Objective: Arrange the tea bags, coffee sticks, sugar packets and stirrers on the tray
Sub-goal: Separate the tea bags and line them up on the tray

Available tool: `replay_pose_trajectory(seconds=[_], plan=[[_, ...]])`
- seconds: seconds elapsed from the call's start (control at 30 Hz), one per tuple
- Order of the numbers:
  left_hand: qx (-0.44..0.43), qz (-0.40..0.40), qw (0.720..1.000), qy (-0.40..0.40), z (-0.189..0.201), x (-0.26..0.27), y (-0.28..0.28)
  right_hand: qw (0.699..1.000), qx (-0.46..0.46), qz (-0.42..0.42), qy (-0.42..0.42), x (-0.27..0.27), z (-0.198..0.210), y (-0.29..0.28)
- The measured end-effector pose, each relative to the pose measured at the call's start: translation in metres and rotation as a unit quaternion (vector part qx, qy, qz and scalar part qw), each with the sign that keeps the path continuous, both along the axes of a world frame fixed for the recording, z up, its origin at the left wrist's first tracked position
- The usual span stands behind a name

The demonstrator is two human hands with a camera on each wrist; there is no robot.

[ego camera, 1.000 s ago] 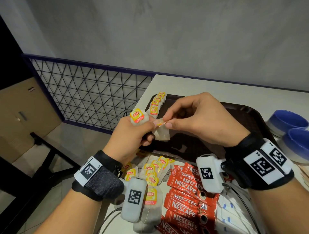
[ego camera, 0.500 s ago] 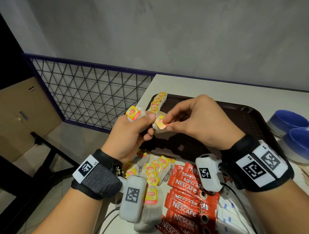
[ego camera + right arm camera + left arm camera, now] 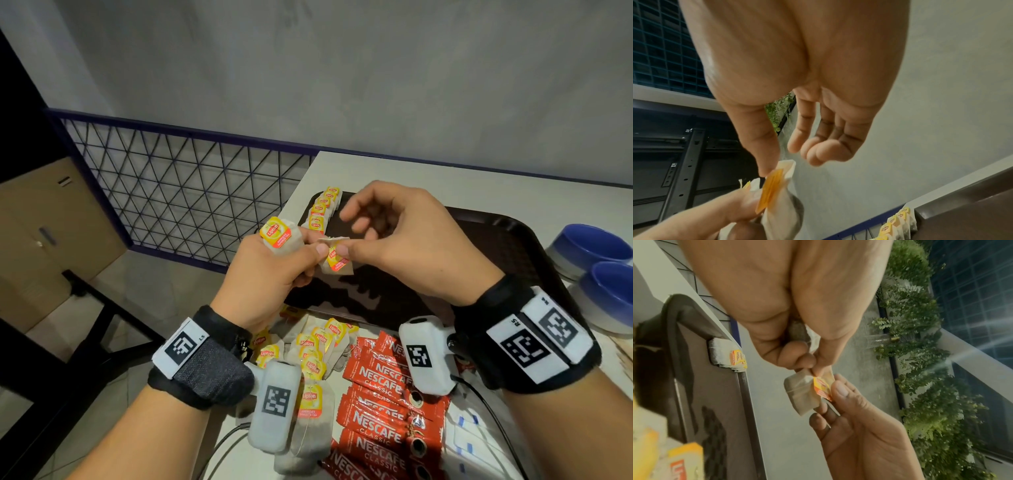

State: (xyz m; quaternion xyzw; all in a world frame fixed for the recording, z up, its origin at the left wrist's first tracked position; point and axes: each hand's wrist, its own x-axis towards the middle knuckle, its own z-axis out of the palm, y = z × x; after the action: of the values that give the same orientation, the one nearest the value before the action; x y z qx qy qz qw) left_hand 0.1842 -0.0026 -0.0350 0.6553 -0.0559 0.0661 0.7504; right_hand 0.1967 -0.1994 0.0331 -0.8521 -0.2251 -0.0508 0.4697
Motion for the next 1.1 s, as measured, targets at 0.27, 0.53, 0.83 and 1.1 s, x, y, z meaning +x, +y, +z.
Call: replay_pose_trajectory(seconds=[0.27,0.53,0.83,1.1], plan=[[0.001,-0.011,1.0,-0.001,-0.001,0.001,0.0,0.999,-0.025,0.014,0.043,0.002,0.0,-0.001],[0.035,-0.07,0.997,0.014,0.006,-0.007,0.0,0.993,0.058,0.027,0.095,0.001,0.003,-0.002],[0.12,-0.056,0.991,-0.037,0.007,-0.01,-0.003,0.992,0.089,0.017,0.087,0.002,0.001,0.0],[0.161,-0.025,0.987,-0.011,0.005,-0.008,0.001,0.997,-0.011,-0.013,0.073,0.003,-0.005,0.003]])
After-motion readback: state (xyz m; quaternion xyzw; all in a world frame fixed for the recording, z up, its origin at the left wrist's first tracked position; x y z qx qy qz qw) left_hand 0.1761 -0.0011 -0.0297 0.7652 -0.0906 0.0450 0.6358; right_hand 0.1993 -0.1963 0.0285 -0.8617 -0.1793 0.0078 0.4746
